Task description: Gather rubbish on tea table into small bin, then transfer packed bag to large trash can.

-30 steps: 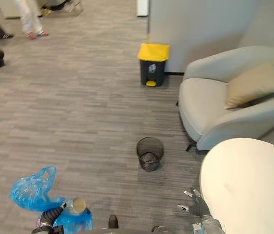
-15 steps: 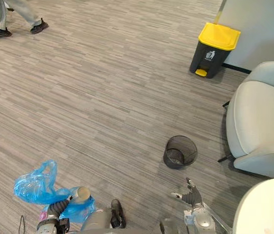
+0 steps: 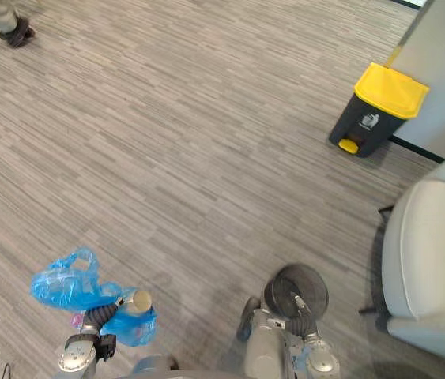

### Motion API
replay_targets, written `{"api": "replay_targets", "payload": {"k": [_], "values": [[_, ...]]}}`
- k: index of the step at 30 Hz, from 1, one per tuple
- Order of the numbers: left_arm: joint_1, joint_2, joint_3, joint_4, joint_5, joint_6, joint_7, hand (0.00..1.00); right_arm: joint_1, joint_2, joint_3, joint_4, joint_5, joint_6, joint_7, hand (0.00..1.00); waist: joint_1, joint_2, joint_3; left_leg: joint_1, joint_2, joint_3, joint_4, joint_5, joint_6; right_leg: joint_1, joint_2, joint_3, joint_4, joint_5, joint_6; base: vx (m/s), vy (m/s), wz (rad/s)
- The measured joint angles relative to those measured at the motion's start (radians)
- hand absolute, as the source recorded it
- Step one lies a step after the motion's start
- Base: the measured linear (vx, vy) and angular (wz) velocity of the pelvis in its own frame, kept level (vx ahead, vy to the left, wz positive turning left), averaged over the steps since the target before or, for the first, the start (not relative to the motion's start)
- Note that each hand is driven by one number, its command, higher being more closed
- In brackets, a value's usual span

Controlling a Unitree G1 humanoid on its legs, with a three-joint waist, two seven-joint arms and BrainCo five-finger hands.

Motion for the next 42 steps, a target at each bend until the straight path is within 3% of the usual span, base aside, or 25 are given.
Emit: {"api": "replay_targets", "payload": {"k": [2,4,6,8,9,10,11,13,15,16,18,20,21,23,24,25,26,28,30,32,35,38,39,40,42], "values": [[-0.007,-0.015,0.001,-0.002,0.000,0.000,0.000,1.00,-0.026,-0.007,-0.002,0.001,0.004,-0.001,-0.009,0.00,0.011,-0.032,0.024,-0.039,-0.067,0.006,0.066,-0.085,-0.014,0.129,0.016,0.058,-0.090,-0.004,-0.006,0.65,-0.272,-0.64],[-0.002,-0.016,0.002,-0.033,0.000,-0.009,-0.001,1.00,-0.040,-0.012,-0.006,0.000,0.012,-0.006,-0.018,0.00,0.028,-0.073,0.041,-0.109,-0.203,0.005,-0.009,-0.130,-0.004,0.291,0.023,0.135,-0.217,-0.005,-0.007,0.62,-0.188,-0.68],[-0.002,-0.019,0.003,-0.051,0.000,-0.015,-0.002,1.00,-0.070,-0.018,-0.009,0.001,0.013,-0.011,-0.021,0.00,0.057,-0.073,0.041,-0.204,-0.305,-0.048,-0.181,-0.125,-0.011,0.338,0.033,0.207,-0.273,-0.015,-0.018,0.64,-0.045,-1.21],[-0.009,-0.027,0.016,-0.064,0.000,-0.017,-0.001,1.00,-0.104,-0.018,-0.007,0.012,0.013,-0.011,-0.021,0.00,0.088,-0.068,0.040,-0.267,-0.385,-0.165,-0.458,-0.054,-0.051,0.368,0.042,0.279,-0.300,-0.027,0.001,0.64,0.073,-1.55],[0.000,-0.030,0.022,-0.065,0.000,-0.020,0.001,1.00,-0.099,-0.015,-0.006,0.009,0.009,-0.013,-0.023,0.00,0.105,-0.049,0.031,-0.263,-0.396,-0.226,-0.624,0.068,-0.021,0.405,0.060,0.324,-0.295,-0.070,0.042,0.53,0.164,-1.31],[0.017,-0.035,0.025,-0.065,0.000,-0.022,0.001,1.00,-0.092,-0.017,-0.006,0.007,0.008,-0.014,-0.023,0.00,0.106,-0.027,0.019,-0.266,-0.382,-0.252,-0.645,0.139,-0.012,0.421,0.078,0.349,-0.281,-0.106,0.054,0.66,0.227,-1.53],[0.017,-0.020,0.022,-0.058,0.000,-0.014,0.003,1.00,-0.085,0.017,-0.002,0.012,0.008,-0.011,-0.027,0.00,0.099,-0.076,0.003,-0.280,-0.388,-0.215,-0.492,0.126,0.011,0.424,0.039,0.396,-0.184,-0.206,0.077,0.66,0.210,-1.02],[-0.004,-0.013,0.009,-0.066,0.000,-0.012,0.001,1.00,-0.057,0.029,-0.001,-0.005,-0.001,-0.012,-0.026,0.00,0.096,-0.115,-0.018,-0.262,-0.399,-0.158,-0.461,0.049,0.031,0.345,-0.007,0.424,0.003,-0.216,0.105,0.62,0.147,-0.90],[-0.004,-0.010,-0.027,-0.086,0.000,-0.012,0.001,1.00,-0.035,0.041,0.002,-0.023,-0.008,-0.011,-0.026,0.00,0.078,-0.118,-0.011,-0.146,-0.395,-0.108,-0.443,-0.039,0.061,0.231,-0.048,0.418,0.358,-0.083,0.270,0.58,0.180,-0.92],[-0.005,0.002,-0.040,-0.086,0.000,-0.011,0.001,1.00,-0.026,0.050,0.002,-0.023,-0.009,-0.011,-0.026,0.00,0.061,-0.112,-0.007,-0.061,-0.389,-0.088,-0.449,-0.084,0.063,0.166,-0.070,0.383,0.541,-0.079,0.266,0.53,0.187,-0.62],[-0.005,0.015,-0.044,-0.089,0.000,-0.012,0.003,1.00,-0.017,0.053,0.015,-0.024,-0.009,-0.012,-0.026,0.00,0.039,-0.097,-0.003,0.063,-0.377,-0.046,-0.511,-0.113,0.064,0.075,-0.097,0.273,0.621,-0.122,0.179,0.58,0.164,-0.53],[-0.011,0.028,-0.030,-0.100,-0.001,-0.012,0.002,1.00,-0.025,0.055,0.031,-0.024,-0.010,-0.013,-0.025,0.00,0.017,-0.101,-0.005,0.157,-0.366,-0.017,-0.602,-0.118,0.055,-0.030,-0.100,0.147,0.517,-0.152,0.128,0.53,0.078,-0.53],[-0.022,0.035,-0.020,-0.102,-0.001,-0.012,0.001,1.00,-0.033,0.057,0.031,-0.020,-0.011,-0.013,-0.022,0.00,0.014,-0.098,-0.004,0.205,-0.355,0.004,-0.649,-0.120,0.043,-0.080,-0.096,0.051,0.352,-0.148,0.128,0.68,0.063,-0.49],[-0.043,0.033,-0.011,-0.101,0.000,-0.011,0.000,1.00,-0.038,0.053,0.029,-0.007,-0.011,-0.012,-0.021,0.00,0.009,-0.092,0.001,0.273,-0.348,0.025,-0.695,-0.133,0.013,-0.100,-0.062,-0.055,0.056,-0.070,0.100,0.55,0.022,-0.37],[-0.044,0.033,-0.005,-0.101,0.000,-0.012,0.000,1.00,-0.036,0.053,0.029,-0.005,-0.012,-0.012,-0.020,0.00,0.009,-0.094,0.000,0.328,-0.353,0.039,-0.708,-0.157,-0.026,-0.097,-0.028,-0.085,-0.125,0.052,0.059,0.63,-0.035,-0.25],[-0.039,0.035,0.001,-0.100,0.000,-0.012,-0.001,1.00,-0.029,0.052,0.029,-0.003,-0.013,-0.011,-0.019,0.00,0.005,-0.097,-0.003,0.372,-0.360,0.043,-0.711,-0.176,-0.056,-0.090,0.000,-0.081,-0.182,0.170,-0.014,0.76,-0.060,-0.11],[-0.034,0.030,0.006,-0.100,0.000,-0.012,-0.003,1.00,-0.023,0.051,0.029,-0.002,-0.013,-0.011,-0.019,0.00,0.000,-0.097,-0.013,0.390,-0.360,0.037,-0.699,-0.182,-0.067,-0.086,0.004,-0.066,-0.176,0.233,-0.074,0.66,-0.094,0.01],[-0.045,0.001,0.017,-0.083,0.001,-0.014,-0.021,1.00,-0.036,0.037,0.019,0.007,-0.013,-0.002,-0.016,0.00,-0.008,-0.052,-0.028,0.343,-0.293,0.029,-0.489,-0.149,-0.127,-0.067,0.026,-0.084,-0.097,0.142,-0.067,0.71,-0.115,-0.11],[-0.037,-0.028,0.032,-0.077,0.000,-0.011,-0.021,1.00,-0.052,0.028,0.021,0.007,-0.013,0.005,-0.017,0.00,0.005,-0.017,-0.010,0.219,-0.195,0.020,-0.120,-0.039,-0.065,0.049,0.084,-0.053,-0.158,0.111,-0.070,0.55,-0.084,-0.44],[-0.035,-0.036,0.033,-0.071,0.000,-0.011,-0.021,1.00,-0.053,0.041,0.022,0.000,-0.009,0.007,-0.020,0.00,0.025,-0.028,-0.004,0.105,-0.144,0.012,0.118,-0.093,-0.007,0.178,0.115,0.005,-0.226,0.091,-0.059,0.56,-0.018,-0.61],[-0.027,-0.043,0.023,-0.064,-0.001,-0.011,-0.023,1.00,-0.077,0.042,0.020,-0.012,-0.007,0.004,-0.024,0.00,0.076,-0.066,-0.003,-0.045,-0.193,-0.025,-0.008,-0.132,0.009,0.297,0.097,0.116,-0.298,0.069,-0.028,0.53,0.045,-0.90],[-0.017,-0.062,0.024,-0.062,-0.001,-0.010,-0.022,1.00,-0.107,0.035,0.004,-0.007,-0.008,0.005,-0.033,0.00,0.076,-0.045,0.008,-0.121,-0.238,-0.110,-0.310,-0.117,-0.021,0.350,0.086,0.174,-0.303,0.034,0.025,0.42,0.216,-0.86],[-0.015,-0.067,0.023,-0.062,-0.001,-0.010,-0.022,1.00,-0.104,0.030,-0.004,-0.001,-0.008,0.005,-0.042,0.00,0.076,-0.032,0.004,-0.121,-0.250,-0.147,-0.483,-0.039,-0.046,0.370,0.085,0.193,-0.298,0.001,0.057,0.48,0.357,-0.79],[-0.007,-0.064,0.025,-0.059,-0.001,-0.010,-0.021,1.00,-0.098,0.028,-0.004,0.020,-0.008,0.007,-0.043,0.00,0.083,-0.029,-0.004,-0.109,-0.252,-0.159,-0.489,0.073,-0.005,0.385,0.082,0.224,-0.280,-0.032,0.091,0.40,0.295,-0.64],[-0.028,-0.047,0.025,-0.057,-0.001,-0.010,-0.021,1.00,-0.076,0.036,-0.001,0.022,-0.009,0.008,-0.042,0.00,0.076,-0.073,-0.024,-0.106,-0.298,-0.133,-0.470,0.010,0.012,0.361,0.014,0.231,-0.214,-0.072,0.131,0.45,0.314,-0.35]]}}
